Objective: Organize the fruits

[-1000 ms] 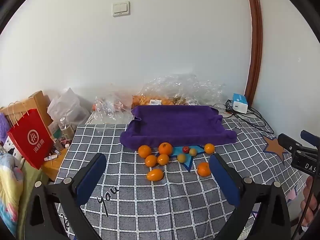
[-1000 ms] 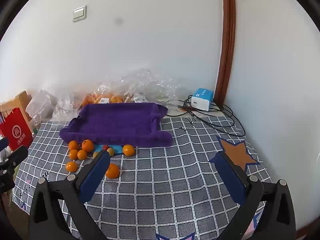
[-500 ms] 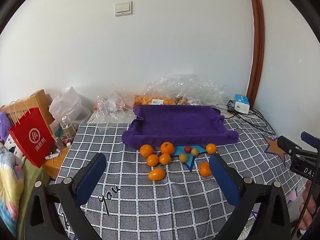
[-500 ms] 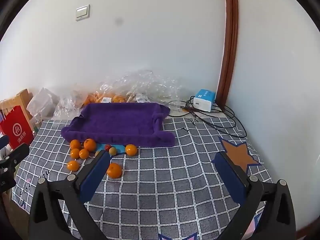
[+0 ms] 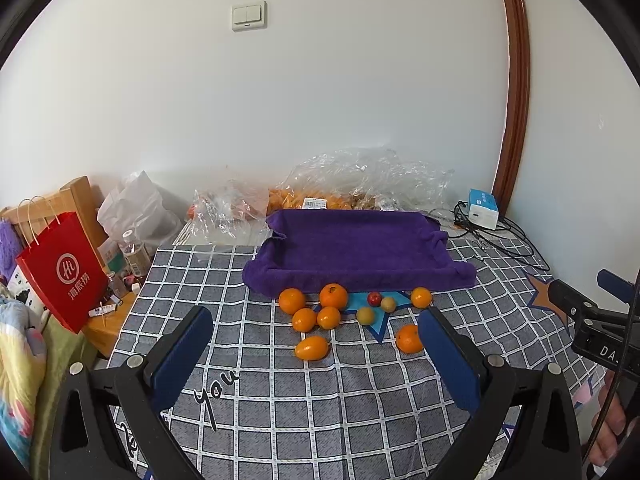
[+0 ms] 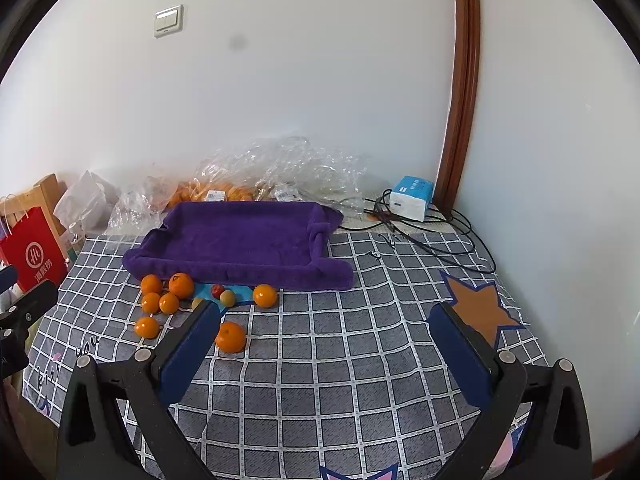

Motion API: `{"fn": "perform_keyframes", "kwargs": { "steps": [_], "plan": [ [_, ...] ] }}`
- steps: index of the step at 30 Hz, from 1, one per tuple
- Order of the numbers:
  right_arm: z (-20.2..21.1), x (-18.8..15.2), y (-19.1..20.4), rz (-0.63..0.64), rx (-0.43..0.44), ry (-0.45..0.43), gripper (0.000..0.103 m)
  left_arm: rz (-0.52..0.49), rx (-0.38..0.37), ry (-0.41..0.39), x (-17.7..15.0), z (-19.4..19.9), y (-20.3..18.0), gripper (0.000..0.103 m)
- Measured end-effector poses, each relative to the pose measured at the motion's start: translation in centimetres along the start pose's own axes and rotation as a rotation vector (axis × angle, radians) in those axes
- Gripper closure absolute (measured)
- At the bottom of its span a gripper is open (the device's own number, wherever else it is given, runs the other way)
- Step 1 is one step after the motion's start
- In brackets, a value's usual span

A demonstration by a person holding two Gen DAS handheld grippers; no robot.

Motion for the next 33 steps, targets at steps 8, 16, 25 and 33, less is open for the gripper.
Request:
{"fn": "perform_keyframes", "kwargs": {
  "steps": [8, 16, 25, 33],
  "plan": [
    [0.08, -0.02, 0.15, 0.003, 0.003, -0.005, 0.001, 0.001, -0.004, -0.002, -0.20, 0.13, -0.16, 0.000],
    [0.19, -0.08, 0.23, 0.004, 0.004, -0.007, 0.001, 0.002, -0.003, -0.001, -0.23, 0.13, -0.19, 0.000],
    [0.32, -0.09, 0.37, 0.008, 0.004, -0.009, 0.001, 0.005, -0.007, -0.001, -0.15, 0.22, -0.02, 0.000],
    [0.36, -0.11, 0.49, 0.008, 0.007, -0.010, 0.001, 0.007, -0.007, -0.002, -0.13, 0.23, -0.05, 0.000]
  ]
}}
Point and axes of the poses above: each gripper's, at about its wrist camera, not at the fingertips, and z roughly against the way its jaws point, y to its left, x to its top, the point moved 8 cm from there along -z, roughly the way its jaws point, and after that the axes turned 15 degrees about x, right-handed, at the moved point
